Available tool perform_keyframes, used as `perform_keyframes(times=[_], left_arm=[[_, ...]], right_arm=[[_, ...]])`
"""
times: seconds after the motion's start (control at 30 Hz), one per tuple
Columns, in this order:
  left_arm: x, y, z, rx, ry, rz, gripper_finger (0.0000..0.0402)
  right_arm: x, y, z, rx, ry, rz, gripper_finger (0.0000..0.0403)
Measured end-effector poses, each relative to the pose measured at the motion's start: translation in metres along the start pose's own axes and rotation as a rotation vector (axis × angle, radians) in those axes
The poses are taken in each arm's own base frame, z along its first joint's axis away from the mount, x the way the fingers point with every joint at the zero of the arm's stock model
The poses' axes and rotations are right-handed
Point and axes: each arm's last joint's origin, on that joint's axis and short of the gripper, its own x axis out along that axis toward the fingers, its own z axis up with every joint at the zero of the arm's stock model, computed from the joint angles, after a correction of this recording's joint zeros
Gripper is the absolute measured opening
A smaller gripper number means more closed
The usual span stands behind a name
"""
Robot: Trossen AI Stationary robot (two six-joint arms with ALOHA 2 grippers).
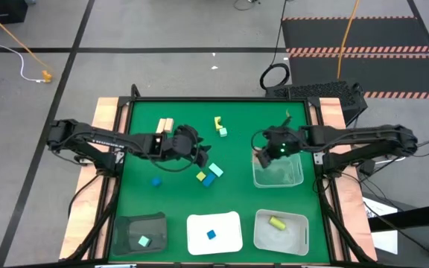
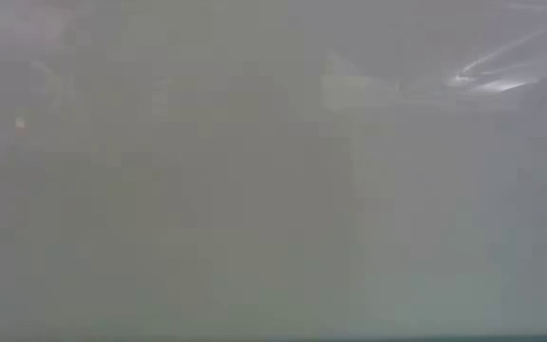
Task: Sort & place blocks by color
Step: Put the bottom left brown block into the transparent bin, then put the left brown block into the transparent bin
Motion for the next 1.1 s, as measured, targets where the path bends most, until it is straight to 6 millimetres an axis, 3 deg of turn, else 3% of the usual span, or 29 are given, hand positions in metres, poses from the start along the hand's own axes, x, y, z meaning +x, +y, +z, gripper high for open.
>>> perform_keyframes(times=[0.33,0.77,0.93,1.1], left_arm=[[0.007,0.028,-0.001,-0.106,0.099,0.167,0.0209],[0.002,0.107,-0.006,-0.363,0.394,0.64,0.0207],[0.002,0.129,-0.012,-0.399,0.481,0.7,0.0207],[0.006,0.152,-0.023,-0.493,0.544,0.711,0.0207]], right_arm=[[-0.006,-0.017,-0.028,0.017,0.24,-0.221,0.0049],[-0.005,-0.017,-0.026,-0.134,0.242,-0.193,0.0249],[-0.005,-0.019,-0.023,-0.166,0.239,-0.197,0.0284],[-0.005,-0.023,-0.019,-0.171,0.231,-0.204,0.0292]])
